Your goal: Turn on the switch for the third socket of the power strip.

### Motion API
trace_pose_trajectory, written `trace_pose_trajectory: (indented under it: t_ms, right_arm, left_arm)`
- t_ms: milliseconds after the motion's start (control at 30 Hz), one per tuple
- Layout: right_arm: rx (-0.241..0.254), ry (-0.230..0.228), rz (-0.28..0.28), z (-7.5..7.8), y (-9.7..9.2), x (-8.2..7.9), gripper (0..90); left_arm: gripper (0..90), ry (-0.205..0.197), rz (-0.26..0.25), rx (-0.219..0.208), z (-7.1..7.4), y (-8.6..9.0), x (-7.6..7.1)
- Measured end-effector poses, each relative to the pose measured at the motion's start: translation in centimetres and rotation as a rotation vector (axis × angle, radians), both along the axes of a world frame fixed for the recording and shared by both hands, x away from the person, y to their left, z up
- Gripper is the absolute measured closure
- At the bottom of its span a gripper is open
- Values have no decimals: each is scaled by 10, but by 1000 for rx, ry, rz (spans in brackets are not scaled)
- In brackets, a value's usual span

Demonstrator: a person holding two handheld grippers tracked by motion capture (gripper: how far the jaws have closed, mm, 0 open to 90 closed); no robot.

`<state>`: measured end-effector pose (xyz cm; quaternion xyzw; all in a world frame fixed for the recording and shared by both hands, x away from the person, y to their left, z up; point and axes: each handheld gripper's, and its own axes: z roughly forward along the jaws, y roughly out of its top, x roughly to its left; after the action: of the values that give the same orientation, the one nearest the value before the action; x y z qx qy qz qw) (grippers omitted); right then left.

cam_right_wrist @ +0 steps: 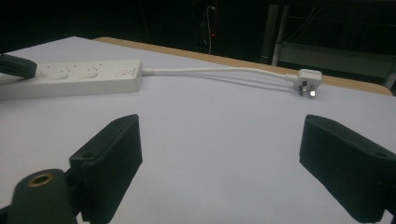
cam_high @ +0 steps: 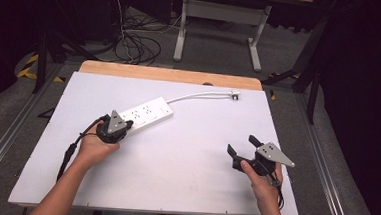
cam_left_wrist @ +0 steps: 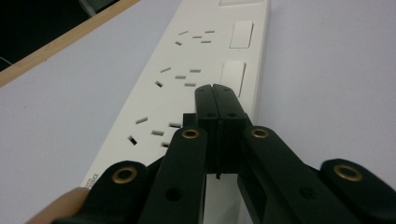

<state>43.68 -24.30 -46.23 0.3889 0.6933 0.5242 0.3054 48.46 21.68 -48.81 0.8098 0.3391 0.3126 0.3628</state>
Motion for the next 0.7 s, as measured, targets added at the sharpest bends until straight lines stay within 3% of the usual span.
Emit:
trace_pose_trajectory:
  t_ms: [167,267,433,500,533,700]
  right_arm:
    - [5,-4,0,1,0,0,135]
    - [10,-2,1,1,0,1,135]
    - [15,-4,-1,1,0,1,135]
    - [19,-7,0,3,1,1,135]
    - [21,-9,2,3,1,1,135]
    - [25,-11,15,5,7,4,135]
  left_arm:
    - [900,-12,-8,20,0,-5,0]
    - [900,-1,-6,-2,-1,-3,0]
    - [900,-13,9,4,-1,-1,-2]
    - [900,1,15,-21,-1,3,-4]
    - [900,-12,25,-24,0,6,-5]
    - [900,-83,79,-206,19,23,-15]
